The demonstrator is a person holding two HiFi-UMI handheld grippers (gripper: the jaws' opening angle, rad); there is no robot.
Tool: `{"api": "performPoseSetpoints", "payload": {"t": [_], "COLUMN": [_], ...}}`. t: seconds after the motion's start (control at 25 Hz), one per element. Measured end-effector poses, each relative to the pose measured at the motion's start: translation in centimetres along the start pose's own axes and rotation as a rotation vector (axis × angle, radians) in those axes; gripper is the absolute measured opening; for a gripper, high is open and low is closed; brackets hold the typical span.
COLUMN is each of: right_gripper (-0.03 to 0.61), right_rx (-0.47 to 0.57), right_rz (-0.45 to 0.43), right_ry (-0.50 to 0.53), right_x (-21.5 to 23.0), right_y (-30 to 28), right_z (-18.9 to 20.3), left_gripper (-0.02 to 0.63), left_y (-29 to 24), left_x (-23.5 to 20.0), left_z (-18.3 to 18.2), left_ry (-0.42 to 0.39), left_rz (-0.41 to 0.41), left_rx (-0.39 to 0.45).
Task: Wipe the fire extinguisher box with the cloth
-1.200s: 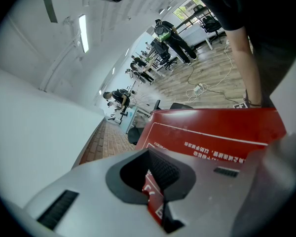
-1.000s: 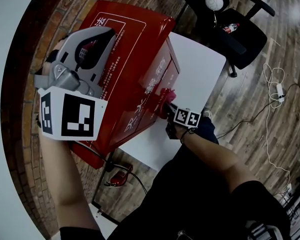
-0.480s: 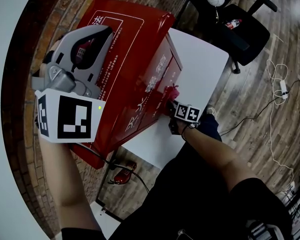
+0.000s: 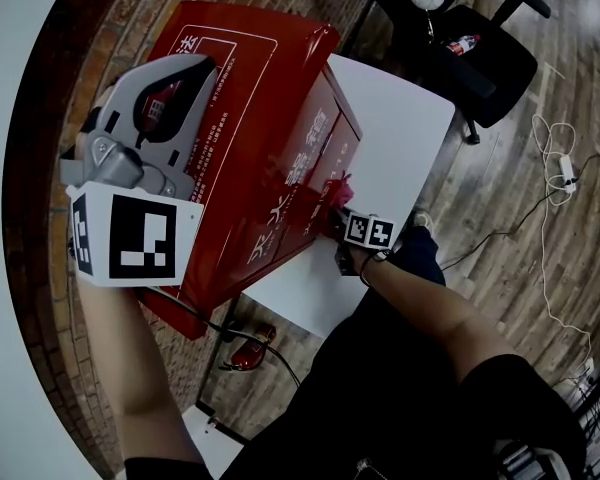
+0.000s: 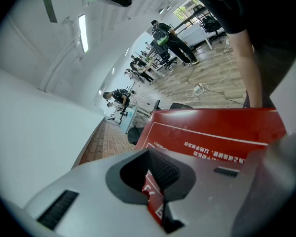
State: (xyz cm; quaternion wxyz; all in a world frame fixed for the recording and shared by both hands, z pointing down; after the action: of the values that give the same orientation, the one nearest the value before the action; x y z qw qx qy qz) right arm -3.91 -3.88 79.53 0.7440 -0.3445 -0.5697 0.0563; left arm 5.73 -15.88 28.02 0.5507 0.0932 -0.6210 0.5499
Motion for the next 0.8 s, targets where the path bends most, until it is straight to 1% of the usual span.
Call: {"api": "performPoseSetpoints", "payload": {"t": [0.4, 0.6, 0.8], "right_gripper": [0.061, 0.061, 0.061], "right_rx": [-0.09, -0.11, -0.116], "right_rz": [-0.017, -0.019, -0.021], "right_ry": [0.016, 0.015, -0.011], "right_x": [-1.1, -1.2, -1.2], "right_y": [-0.4, -0.7, -0.8], "right_z": [5.1, 6.4, 7.0], "left_gripper": [0.02, 0.02, 0.02], "left_y": [0.0, 0.0, 0.0], "left_x": [0.0, 0.0, 0.0], "left_z": [0.0, -0.1, 0.0], "left_ry": [0.003, 0.0, -0.002], "left_rz": [0.0, -0.001, 0.0], "left_rx": [-0.001, 0.003, 0.001]}}
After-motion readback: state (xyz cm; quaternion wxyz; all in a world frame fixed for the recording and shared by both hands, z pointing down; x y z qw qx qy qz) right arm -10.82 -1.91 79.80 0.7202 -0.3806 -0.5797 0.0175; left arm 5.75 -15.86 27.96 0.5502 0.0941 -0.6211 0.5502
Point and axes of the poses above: the fingertips, and each gripper's own axes: y backward along the fingers, x to its right, z out of its underside, the point moved 2 cm from there along y, backward along the fingers, and after that the axes turned 8 degrees about -x, right-handed, at the moved point
